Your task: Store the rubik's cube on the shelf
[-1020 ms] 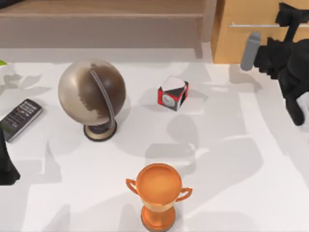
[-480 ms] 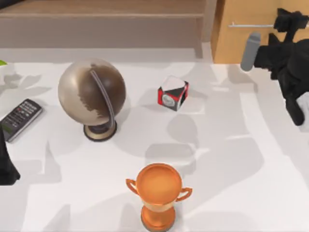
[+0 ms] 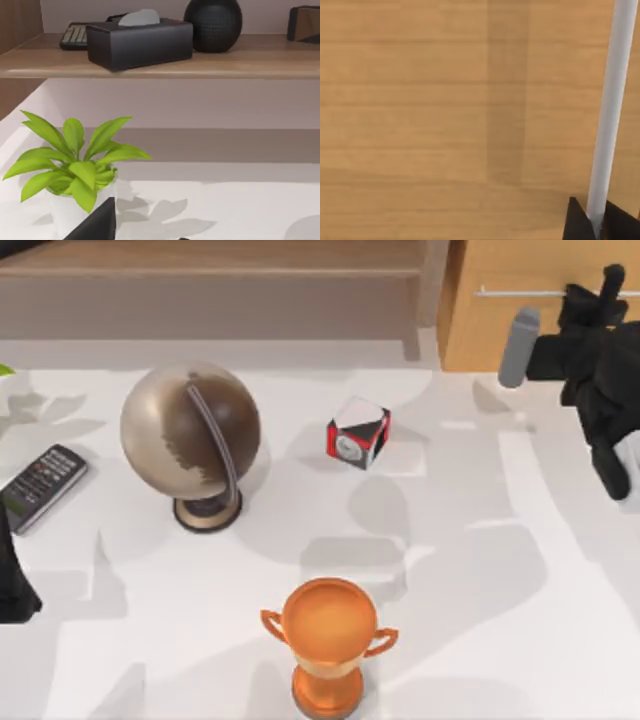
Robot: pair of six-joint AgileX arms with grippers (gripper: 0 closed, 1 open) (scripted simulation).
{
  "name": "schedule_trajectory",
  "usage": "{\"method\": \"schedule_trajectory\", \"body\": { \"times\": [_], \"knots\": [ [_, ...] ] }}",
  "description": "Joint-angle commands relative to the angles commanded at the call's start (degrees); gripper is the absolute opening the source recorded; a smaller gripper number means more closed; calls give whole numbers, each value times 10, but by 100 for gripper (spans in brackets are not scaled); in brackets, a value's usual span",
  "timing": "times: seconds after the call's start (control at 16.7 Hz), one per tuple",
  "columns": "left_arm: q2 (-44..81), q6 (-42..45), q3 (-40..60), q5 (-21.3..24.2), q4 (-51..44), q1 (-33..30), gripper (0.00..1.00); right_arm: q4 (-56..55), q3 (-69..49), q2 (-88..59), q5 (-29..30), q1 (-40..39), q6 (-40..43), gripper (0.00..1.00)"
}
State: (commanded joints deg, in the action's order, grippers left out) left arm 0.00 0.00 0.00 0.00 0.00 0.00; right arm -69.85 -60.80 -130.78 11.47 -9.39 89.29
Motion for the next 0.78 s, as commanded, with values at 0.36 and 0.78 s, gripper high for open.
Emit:
{"method": "schedule_trajectory", "body": {
  "times": [0.36,0.78],
  "knots": [
    [0,0,0,0,0,0,100,0,0,0,0,0,0,0],
    [0,0,0,0,0,0,100,-34,67,27,9,-9,-1,0]
  ]
}}
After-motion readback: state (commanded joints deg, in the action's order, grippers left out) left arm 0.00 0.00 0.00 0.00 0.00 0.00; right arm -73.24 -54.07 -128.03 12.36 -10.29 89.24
